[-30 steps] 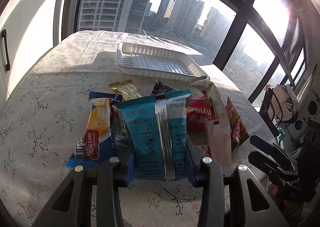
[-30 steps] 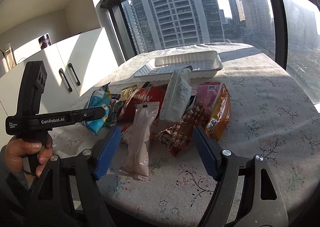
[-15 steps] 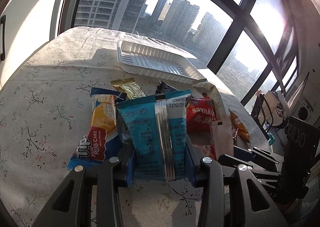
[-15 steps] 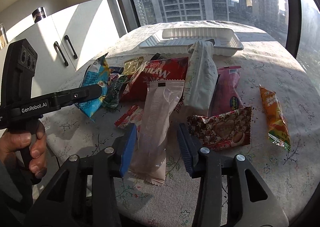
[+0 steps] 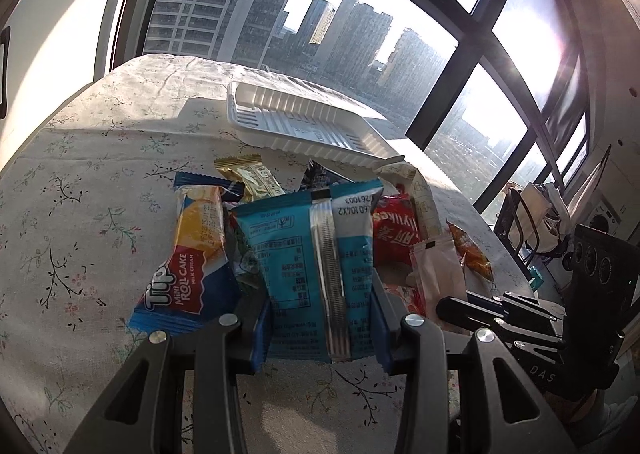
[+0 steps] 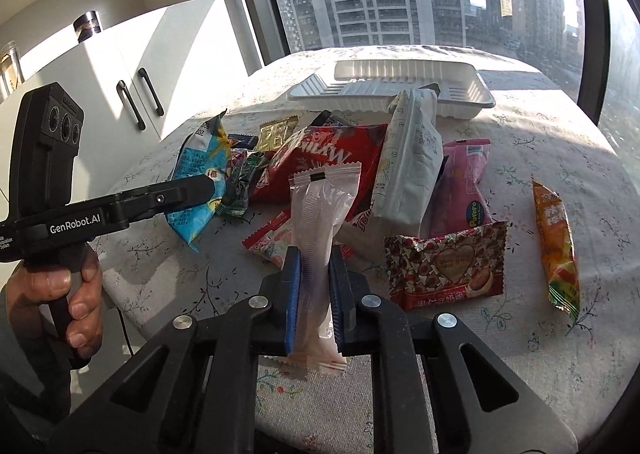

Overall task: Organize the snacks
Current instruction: 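Grasp the blue wafer bag with the left tool while the right tool grasps the pale stick packet, then lower both packets into the white tray and open both tools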

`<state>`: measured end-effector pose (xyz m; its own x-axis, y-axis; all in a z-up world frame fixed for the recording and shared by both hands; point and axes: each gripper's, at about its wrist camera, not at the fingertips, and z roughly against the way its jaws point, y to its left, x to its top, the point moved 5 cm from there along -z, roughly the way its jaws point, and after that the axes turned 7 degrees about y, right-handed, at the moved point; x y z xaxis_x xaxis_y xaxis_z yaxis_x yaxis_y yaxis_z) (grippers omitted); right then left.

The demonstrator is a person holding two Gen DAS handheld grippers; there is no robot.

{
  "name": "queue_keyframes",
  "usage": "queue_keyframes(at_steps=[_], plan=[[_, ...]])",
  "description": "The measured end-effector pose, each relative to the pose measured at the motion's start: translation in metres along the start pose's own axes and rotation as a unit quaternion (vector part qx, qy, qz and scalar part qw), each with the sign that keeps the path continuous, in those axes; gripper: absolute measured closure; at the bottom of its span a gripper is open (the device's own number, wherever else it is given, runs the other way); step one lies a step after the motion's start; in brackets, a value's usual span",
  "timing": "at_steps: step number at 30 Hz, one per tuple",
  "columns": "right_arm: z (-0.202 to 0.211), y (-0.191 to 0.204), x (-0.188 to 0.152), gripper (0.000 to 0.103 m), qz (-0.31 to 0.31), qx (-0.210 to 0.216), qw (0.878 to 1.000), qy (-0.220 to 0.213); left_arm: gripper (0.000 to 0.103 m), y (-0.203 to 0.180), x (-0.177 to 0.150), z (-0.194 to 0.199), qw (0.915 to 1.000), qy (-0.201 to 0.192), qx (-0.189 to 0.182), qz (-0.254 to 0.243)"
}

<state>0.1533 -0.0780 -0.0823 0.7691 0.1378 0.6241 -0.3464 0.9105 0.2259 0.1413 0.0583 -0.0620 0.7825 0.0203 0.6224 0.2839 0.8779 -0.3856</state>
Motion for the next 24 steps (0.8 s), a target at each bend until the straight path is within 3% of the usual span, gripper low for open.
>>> queue_keyframes(at_steps=[7, 12, 17, 21, 24], plan=[[0.024, -0.007, 0.008, 0.091, -0.016, 0.033, 0.999, -0.031, 0.060, -0.003, 0.006, 0.007, 1.0000, -0.007, -0.005, -0.005], [0.046, -0.032, 0.026, 0.091, -0.044, 0.056, 0.996, -0.047, 0.060, 0.003, 0.022, 0.016, 0.9998, -0.010, -0.014, -0.002], [0.077, -0.076, 0.064, 0.091, -0.057, 0.035, 0.994, -0.081, 0.060, 0.011, 0.062, 0.029, 0.9996, -0.017, -0.013, -0.018], [0.098, -0.120, 0.107, 0.091, -0.061, 0.003, 0.992, -0.108, 0.060, 0.023, 0.108, 0.026, 0.9992, -0.015, 0.015, -0.035], [0.095, -0.151, 0.144, 0.091, -0.067, -0.007, 0.992, -0.105, 0.060, 0.032, 0.148, 0.011, 0.9987, -0.007, 0.029, -0.041]])
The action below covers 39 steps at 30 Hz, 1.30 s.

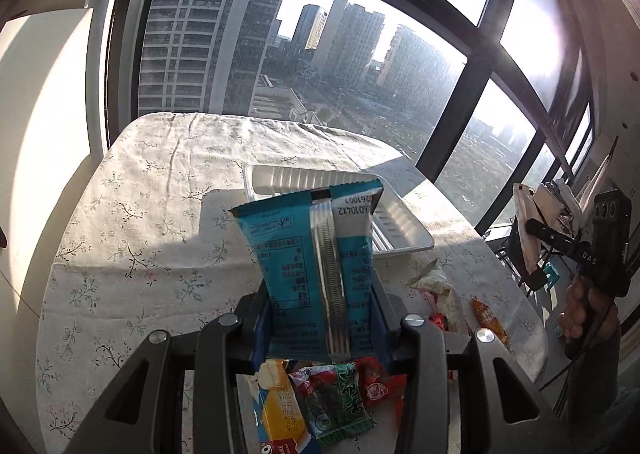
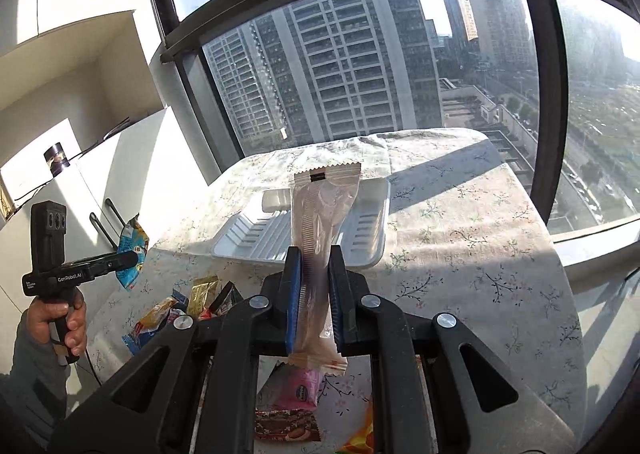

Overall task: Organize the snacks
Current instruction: 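Lower both packets into the white tray and open both tools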

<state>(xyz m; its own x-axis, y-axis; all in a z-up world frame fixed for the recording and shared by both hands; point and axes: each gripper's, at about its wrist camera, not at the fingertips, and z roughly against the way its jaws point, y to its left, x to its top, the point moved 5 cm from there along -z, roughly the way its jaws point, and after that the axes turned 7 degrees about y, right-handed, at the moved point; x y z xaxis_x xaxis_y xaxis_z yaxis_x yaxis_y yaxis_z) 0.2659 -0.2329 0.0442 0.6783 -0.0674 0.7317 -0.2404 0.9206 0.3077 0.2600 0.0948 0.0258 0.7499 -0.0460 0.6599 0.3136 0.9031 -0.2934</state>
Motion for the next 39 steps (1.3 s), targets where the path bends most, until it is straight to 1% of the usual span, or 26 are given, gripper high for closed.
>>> queue_keyframes(at_steps=[4, 6, 10, 13, 16, 19, 22, 27, 32, 35, 39], plan=[[-0.040, -0.018, 0.044, 0.091, 0.004, -0.002, 1.000, 0.030, 0.060, 0.003, 0.044, -0.038, 0.9994, 0.031, 0.006, -0.013], [-0.064, -0.020, 0.062, 0.091, 0.012, -0.001, 0.999, 0.048, 0.060, 0.003, 0.060, -0.061, 0.9984, 0.048, 0.018, -0.023], [-0.109, -0.019, 0.084, 0.091, 0.032, -0.007, 0.996, 0.079, 0.060, 0.008, 0.080, -0.103, 0.9963, 0.077, 0.030, -0.026], [-0.139, -0.024, 0.091, 0.091, 0.035, -0.006, 0.994, 0.103, 0.060, 0.012, 0.085, -0.132, 0.9939, 0.100, 0.036, -0.027], [-0.170, -0.028, 0.091, 0.091, 0.028, -0.003, 0.991, 0.132, 0.060, 0.015, 0.084, -0.159, 0.9910, 0.125, 0.039, -0.028], [-0.195, -0.034, 0.085, 0.091, 0.026, -0.006, 0.987, 0.157, 0.062, 0.014, 0.084, -0.179, 0.9887, 0.140, 0.038, -0.035], [-0.218, -0.033, 0.078, 0.091, 0.028, -0.009, 0.984, 0.174, 0.062, 0.010, 0.085, -0.190, 0.9872, 0.149, 0.039, -0.042], [-0.244, -0.041, 0.068, 0.091, 0.029, -0.018, 0.980, 0.197, 0.064, 0.008, 0.079, -0.208, 0.9833, 0.169, 0.044, -0.050], [-0.257, -0.048, 0.060, 0.091, 0.028, -0.028, 0.978, 0.206, 0.065, 0.009, 0.077, -0.214, 0.9835, 0.169, 0.044, -0.049], [-0.264, -0.050, 0.057, 0.091, 0.034, -0.038, 0.976, 0.210, 0.065, 0.008, 0.076, -0.217, 0.9830, 0.168, 0.051, -0.055], [-0.271, -0.052, 0.051, 0.090, 0.033, -0.041, 0.975, 0.217, 0.064, 0.006, 0.075, -0.219, 0.9829, 0.163, 0.060, -0.061]])
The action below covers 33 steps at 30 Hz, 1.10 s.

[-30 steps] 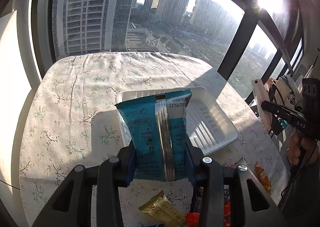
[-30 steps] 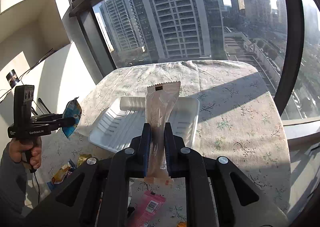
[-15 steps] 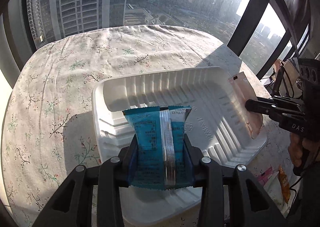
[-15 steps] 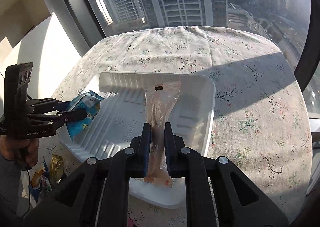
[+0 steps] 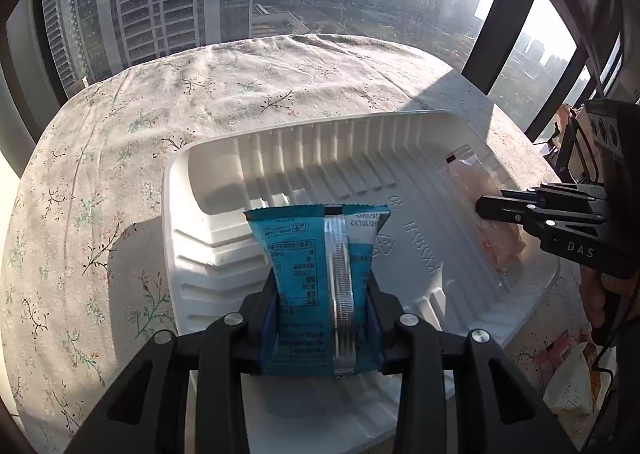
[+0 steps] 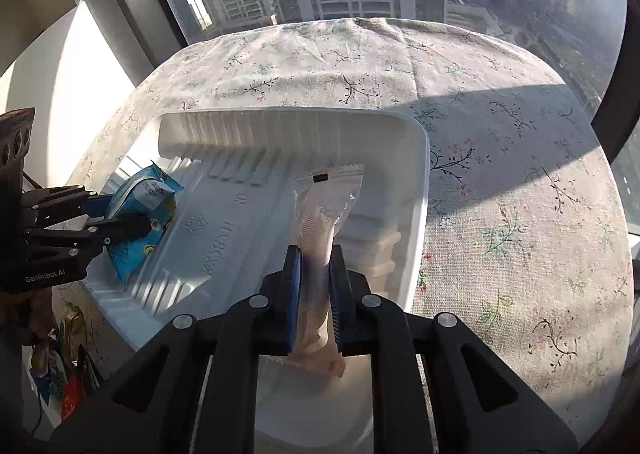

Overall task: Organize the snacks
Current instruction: 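Lower both packets into the white tray and open both tools, then grasp the Tipo roll cake with the left tool while the right tool withdraws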

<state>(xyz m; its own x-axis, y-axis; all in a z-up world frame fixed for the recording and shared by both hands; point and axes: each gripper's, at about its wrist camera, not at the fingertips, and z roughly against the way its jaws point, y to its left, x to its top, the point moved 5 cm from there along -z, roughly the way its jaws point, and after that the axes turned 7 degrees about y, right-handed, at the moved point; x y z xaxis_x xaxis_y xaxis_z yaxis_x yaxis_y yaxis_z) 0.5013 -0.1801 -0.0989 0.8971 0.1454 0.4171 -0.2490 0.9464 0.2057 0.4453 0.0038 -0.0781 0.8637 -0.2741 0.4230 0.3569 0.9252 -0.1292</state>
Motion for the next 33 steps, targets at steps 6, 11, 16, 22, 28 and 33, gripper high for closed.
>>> queue_keyframes(at_steps=[6, 11, 16, 22, 28, 33], plan=[[-0.002, -0.002, 0.002, 0.087, -0.001, -0.002, 1.000, -0.003, 0.047, 0.003, -0.002, 0.001, 0.9999, -0.006, 0.014, 0.007], [0.001, -0.002, 0.002, 0.078, 0.001, 0.008, 1.000, -0.001, 0.031, 0.009, -0.005, 0.025, 0.9991, -0.036, 0.004, 0.021], [0.027, -0.001, 0.001, 0.054, 0.002, 0.009, 0.999, -0.031, 0.015, 0.013, -0.020, 0.070, 0.9966, -0.077, 0.002, 0.030], [0.117, 0.005, -0.007, 0.024, 0.025, -0.007, 0.990, -0.140, 0.000, 0.010, -0.070, 0.121, 0.9937, -0.107, 0.027, 0.020], [0.206, 0.013, -0.063, 0.013, 0.030, 0.032, 0.968, -0.246, 0.000, 0.004, -0.145, 0.144, 0.9929, -0.107, 0.051, 0.011], [0.231, 0.035, -0.140, 0.012, 0.033, 0.062, 0.960, -0.270, 0.000, 0.004, -0.201, 0.143, 0.9927, -0.096, 0.065, 0.035]])
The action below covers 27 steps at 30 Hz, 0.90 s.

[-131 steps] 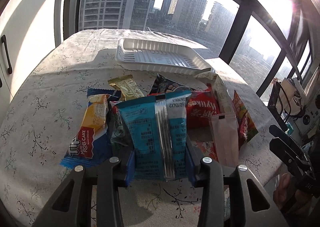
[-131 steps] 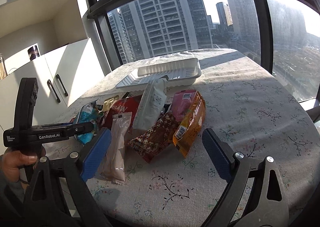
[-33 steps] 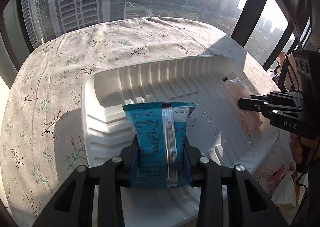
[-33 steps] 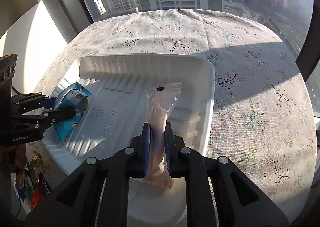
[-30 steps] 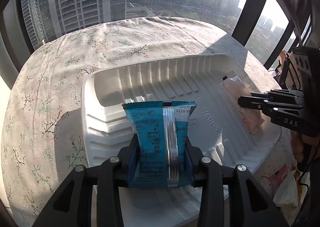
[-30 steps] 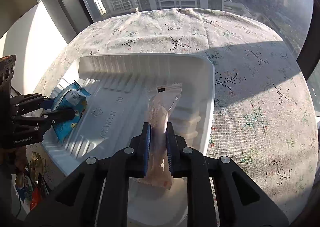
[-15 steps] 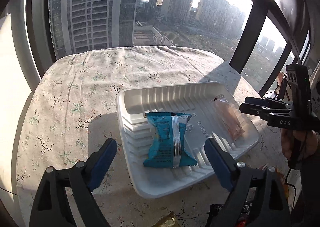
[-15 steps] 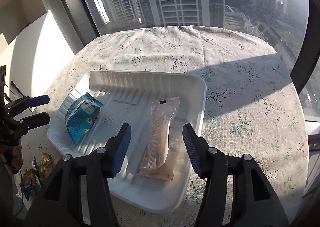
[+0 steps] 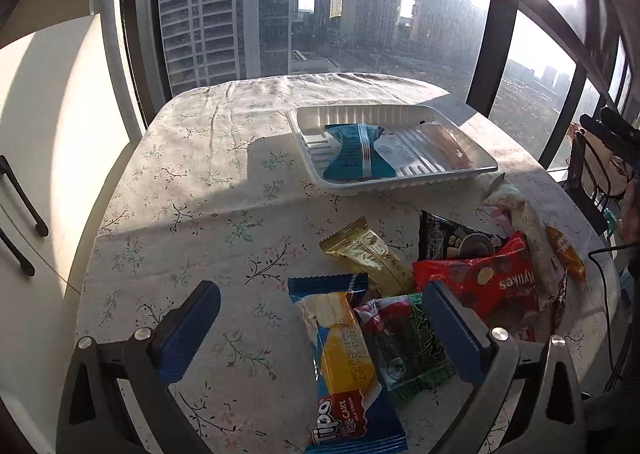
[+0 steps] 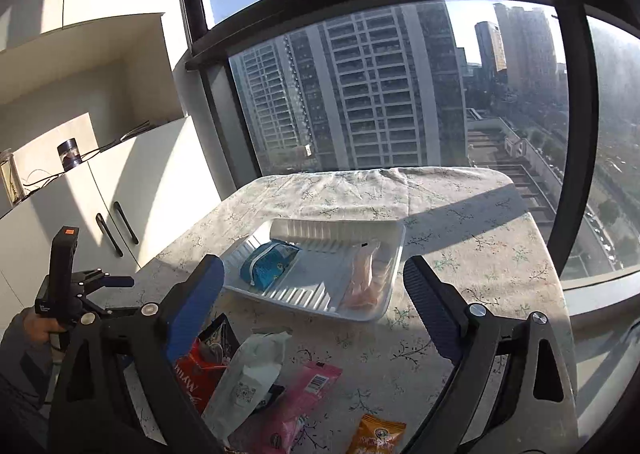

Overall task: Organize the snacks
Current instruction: 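Grasp the Tipo roll cake with the left tool while the right tool withdraws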

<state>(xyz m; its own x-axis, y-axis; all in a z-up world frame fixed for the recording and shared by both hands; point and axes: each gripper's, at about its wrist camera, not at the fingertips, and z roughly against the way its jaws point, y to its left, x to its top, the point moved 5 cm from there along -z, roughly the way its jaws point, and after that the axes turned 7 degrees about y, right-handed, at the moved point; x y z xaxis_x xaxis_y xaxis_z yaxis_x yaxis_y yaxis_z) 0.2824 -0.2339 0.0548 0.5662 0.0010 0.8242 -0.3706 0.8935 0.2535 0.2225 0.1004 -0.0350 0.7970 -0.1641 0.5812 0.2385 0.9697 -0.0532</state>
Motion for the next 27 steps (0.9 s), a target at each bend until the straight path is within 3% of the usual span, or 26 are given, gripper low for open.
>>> queue_keyframes(at_steps=[6, 11, 13, 18, 24, 27], plan=[[0.039, 0.031, -0.077, 0.012, -0.011, 0.021, 1.000, -0.010, 0.001, 0.003, -0.031, -0.007, 0.9996, 0.014, -0.005, 0.025], [0.045, 0.038, -0.112, 0.012, -0.028, 0.016, 0.999, -0.003, 0.017, 0.010, -0.023, -0.006, 0.9989, 0.007, -0.006, 0.047], [0.047, 0.035, -0.118, 0.012, -0.036, 0.016, 0.999, 0.000, 0.026, 0.008, -0.020, -0.009, 0.9992, 0.016, 0.001, 0.038], [0.040, 0.027, -0.117, 0.012, -0.046, 0.018, 0.999, 0.000, 0.027, 0.008, -0.025, -0.019, 0.9982, 0.047, 0.019, 0.033], [0.034, 0.027, -0.117, 0.012, -0.042, 0.016, 0.999, 0.007, 0.027, 0.004, -0.024, -0.022, 0.9977, 0.058, 0.029, 0.020], [0.032, 0.028, -0.119, 0.012, -0.043, 0.016, 0.999, 0.009, 0.036, 0.000, -0.024, -0.027, 0.9970, 0.068, 0.037, 0.005]])
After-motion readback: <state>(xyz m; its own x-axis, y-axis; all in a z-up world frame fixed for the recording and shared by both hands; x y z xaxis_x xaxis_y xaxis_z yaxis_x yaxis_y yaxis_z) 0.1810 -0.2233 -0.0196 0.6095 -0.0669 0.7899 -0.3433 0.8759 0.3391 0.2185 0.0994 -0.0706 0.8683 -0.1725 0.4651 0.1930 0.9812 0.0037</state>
